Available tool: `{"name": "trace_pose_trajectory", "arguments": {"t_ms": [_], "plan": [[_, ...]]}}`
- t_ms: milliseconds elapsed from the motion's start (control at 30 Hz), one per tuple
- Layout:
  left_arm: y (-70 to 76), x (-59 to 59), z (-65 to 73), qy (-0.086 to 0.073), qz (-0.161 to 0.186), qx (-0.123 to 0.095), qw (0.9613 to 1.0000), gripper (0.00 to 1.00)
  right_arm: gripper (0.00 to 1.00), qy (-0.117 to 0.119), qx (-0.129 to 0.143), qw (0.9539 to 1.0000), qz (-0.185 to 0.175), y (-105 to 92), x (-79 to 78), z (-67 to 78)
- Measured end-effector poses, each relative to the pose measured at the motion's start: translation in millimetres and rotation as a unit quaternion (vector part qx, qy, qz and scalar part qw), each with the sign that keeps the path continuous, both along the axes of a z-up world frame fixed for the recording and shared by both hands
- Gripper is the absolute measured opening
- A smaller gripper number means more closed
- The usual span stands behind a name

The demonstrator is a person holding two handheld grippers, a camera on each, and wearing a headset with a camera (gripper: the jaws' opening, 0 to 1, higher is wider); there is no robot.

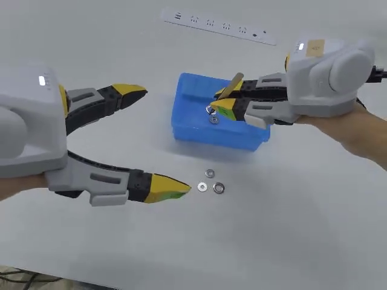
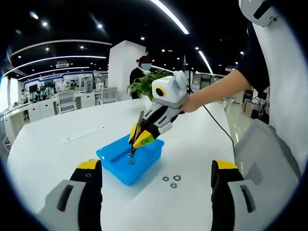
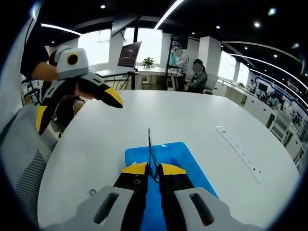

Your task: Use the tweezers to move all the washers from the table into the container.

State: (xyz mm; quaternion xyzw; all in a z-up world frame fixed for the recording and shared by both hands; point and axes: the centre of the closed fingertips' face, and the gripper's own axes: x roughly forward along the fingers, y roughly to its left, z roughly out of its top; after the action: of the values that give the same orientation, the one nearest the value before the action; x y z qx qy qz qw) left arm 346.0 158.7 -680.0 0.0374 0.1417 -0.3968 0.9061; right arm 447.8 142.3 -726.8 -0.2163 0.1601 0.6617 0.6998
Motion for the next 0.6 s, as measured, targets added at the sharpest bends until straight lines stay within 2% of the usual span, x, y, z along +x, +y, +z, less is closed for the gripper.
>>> {"name": "trace_pose_trajectory", "arguments": {"t_ms": [133,367,600], "plan": [[2.4,0.0,-4.4,0.006,0.004,0.003,1.0000,0.99,0.10,0.007,-0.005,1.0000,-0.002,-0.2,2.5,-8.0],[1.2,0.2,-9.1,0.015,0.004,0.004,0.9999,0.99,0.10,0.009,-0.010,0.9999,0.000,0.0,3.5,-13.4],[-0.6,2.6,-9.2,0.017,0.004,0.002,0.9999,0.99,0.10,0.014,-0.011,0.9998,-0.002,0.1,4.0,-17.3]]}}
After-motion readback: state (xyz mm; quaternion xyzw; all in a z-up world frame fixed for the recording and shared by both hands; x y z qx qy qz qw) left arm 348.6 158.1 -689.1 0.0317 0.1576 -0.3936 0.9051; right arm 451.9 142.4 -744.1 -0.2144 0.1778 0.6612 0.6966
